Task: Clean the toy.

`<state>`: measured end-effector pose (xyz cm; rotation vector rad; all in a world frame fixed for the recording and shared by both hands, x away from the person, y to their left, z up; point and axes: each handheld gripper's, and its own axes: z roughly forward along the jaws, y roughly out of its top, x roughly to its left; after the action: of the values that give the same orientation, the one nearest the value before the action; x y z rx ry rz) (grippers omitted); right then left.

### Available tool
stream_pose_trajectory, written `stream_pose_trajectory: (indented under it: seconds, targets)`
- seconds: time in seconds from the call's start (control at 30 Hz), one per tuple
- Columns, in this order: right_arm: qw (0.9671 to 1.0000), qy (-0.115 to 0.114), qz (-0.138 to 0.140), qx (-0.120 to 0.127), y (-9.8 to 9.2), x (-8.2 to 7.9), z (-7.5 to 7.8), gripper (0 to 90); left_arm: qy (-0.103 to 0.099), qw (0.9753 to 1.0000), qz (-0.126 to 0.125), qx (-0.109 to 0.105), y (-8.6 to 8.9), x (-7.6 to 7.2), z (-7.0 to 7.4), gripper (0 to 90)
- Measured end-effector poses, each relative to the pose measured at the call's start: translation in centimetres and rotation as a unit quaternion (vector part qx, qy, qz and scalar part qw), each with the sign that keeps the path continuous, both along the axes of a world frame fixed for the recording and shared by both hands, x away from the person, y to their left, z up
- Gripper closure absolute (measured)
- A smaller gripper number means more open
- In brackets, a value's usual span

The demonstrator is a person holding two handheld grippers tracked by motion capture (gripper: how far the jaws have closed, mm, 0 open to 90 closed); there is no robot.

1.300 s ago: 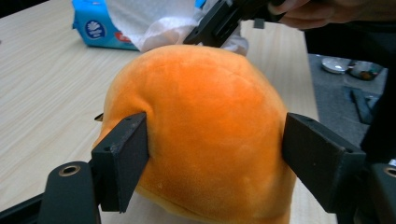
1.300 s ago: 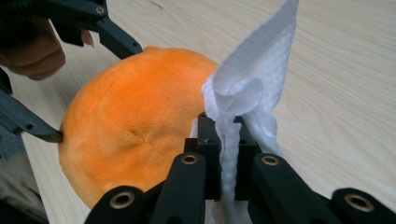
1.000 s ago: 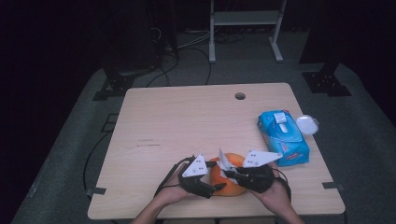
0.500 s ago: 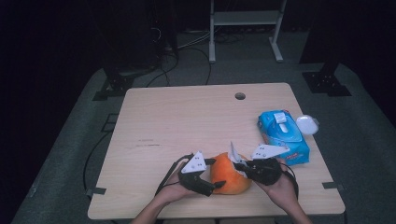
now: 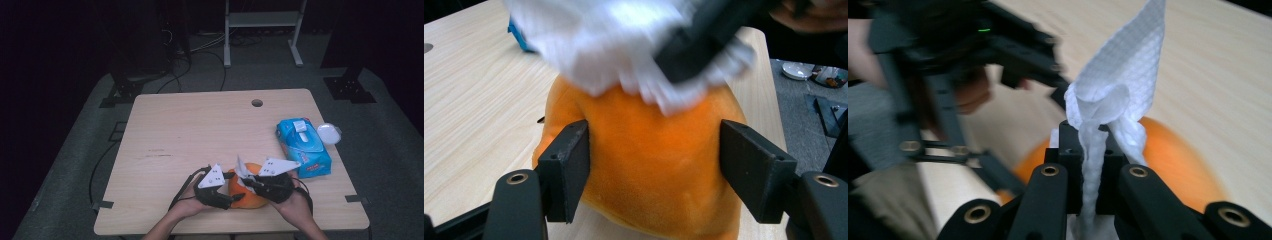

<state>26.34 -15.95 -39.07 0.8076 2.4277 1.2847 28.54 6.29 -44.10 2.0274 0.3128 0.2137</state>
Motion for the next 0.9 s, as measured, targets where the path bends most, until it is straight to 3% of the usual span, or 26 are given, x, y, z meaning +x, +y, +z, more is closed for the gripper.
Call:
stream_pose_trajectory:
  seconds: [0.1, 0.17, 0.2, 0.27, 0.4, 0.57, 0.67, 0.77, 0.8, 0.9]
  targets:
    - [0.9999, -0.002, -0.013, -0.005, -0.8, 0.4, -0.1, 85.1, 0.009, 1.0000, 0.001, -0.004, 0.1, 0.1, 0.0, 26.1]
    - [0.9998, 0.014, -0.015, 0.005, -1.4, 0.7, -0.5, 85.2, 0.017, 0.9998, 0.008, -0.009, 0.2, 0.4, 0.1, 23.0]
    - [0.9998, 0.013, -0.013, 0.000, -1.4, 0.7, -0.7, 85.2, 0.032, 0.9991, 0.015, -0.021, 0.3, 0.6, 0.2, 19.5]
    - [0.9998, 0.012, -0.011, -0.010, -1.3, 0.6, -0.6, 85.2, 0.038, 0.9989, 0.014, -0.026, 0.3, 0.6, 0.0, 21.0]
    - [0.9998, 0.003, -0.008, -0.020, -0.8, 0.2, -0.3, 85.1, 0.028, 0.9995, -0.002, -0.017, 0.3, 0.3, 0.0, 31.8]
    - [0.9999, -0.002, 0.012, -0.009, 0.2, -0.6, 0.2, 84.0, 0.022, 0.9995, -0.011, -0.017, 0.2, 0.1, 0.0, 33.2]
    - [0.9994, -0.011, 0.023, -0.022, 1.3, -0.9, 0.1, 83.1, 0.012, 0.9998, -0.017, -0.006, 0.0, -0.2, 0.0, 33.0]
    - [0.9996, -0.016, 0.007, -0.021, 0.8, -0.4, 0.2, 84.3, 0.011, 0.9997, -0.020, -0.006, 0.1, -0.3, 0.0, 32.9]
    - [0.9997, -0.016, -0.013, -0.016, -0.2, 0.2, 0.3, 84.3, 0.011, 0.9998, -0.019, -0.004, 0.2, -0.2, -0.1, 32.2]
    - [0.9996, 0.000, -0.027, -0.002, -1.5, 0.7, -0.2, 84.9, 0.012, 0.9998, -0.003, -0.013, 0.4, 0.0, 0.4, 25.1]
